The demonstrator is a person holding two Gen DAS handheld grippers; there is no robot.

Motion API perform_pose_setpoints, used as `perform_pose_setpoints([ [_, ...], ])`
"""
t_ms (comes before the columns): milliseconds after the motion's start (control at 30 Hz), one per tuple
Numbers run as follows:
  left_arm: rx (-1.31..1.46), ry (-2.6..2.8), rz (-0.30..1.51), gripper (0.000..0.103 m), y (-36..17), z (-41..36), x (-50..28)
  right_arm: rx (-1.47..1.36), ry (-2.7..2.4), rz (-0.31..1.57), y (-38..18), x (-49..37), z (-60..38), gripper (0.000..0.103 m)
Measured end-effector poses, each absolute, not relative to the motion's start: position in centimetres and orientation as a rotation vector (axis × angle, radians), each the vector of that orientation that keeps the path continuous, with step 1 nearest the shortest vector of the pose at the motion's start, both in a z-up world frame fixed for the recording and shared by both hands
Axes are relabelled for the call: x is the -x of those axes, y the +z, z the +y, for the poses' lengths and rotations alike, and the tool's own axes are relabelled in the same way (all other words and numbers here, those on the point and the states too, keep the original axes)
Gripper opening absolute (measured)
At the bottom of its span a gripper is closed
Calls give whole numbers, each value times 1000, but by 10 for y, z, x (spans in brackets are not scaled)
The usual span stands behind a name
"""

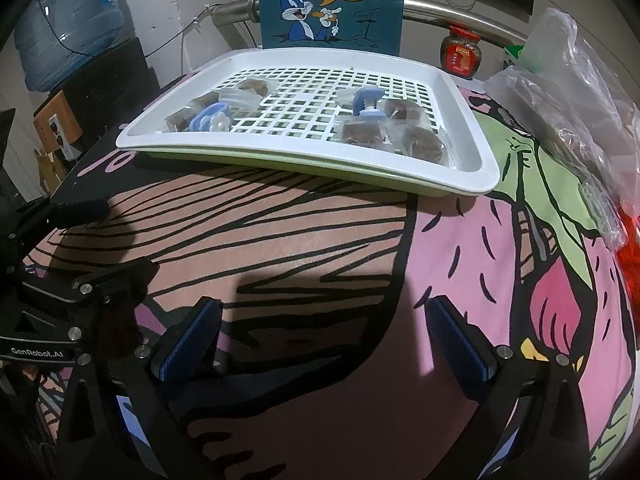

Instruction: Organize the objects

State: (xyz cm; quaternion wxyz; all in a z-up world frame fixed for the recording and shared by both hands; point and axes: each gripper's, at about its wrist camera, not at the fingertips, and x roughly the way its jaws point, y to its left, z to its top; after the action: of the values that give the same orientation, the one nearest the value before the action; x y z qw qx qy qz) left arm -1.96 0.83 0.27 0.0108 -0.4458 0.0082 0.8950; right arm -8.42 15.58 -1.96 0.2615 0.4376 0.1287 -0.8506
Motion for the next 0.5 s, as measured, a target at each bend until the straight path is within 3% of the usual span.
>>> perform_pose_setpoints([
  [167,1394,2792,29,95,3,8,20,-1185,-2303,348,-19,84,156,103],
  [300,1408,2782,34,103,1,10,20,-1185,-2303,348,-19,84,156,103],
  [500,1410,2781,34,103,0,10,20,-1185,-2303,348,-19,84,156,103],
])
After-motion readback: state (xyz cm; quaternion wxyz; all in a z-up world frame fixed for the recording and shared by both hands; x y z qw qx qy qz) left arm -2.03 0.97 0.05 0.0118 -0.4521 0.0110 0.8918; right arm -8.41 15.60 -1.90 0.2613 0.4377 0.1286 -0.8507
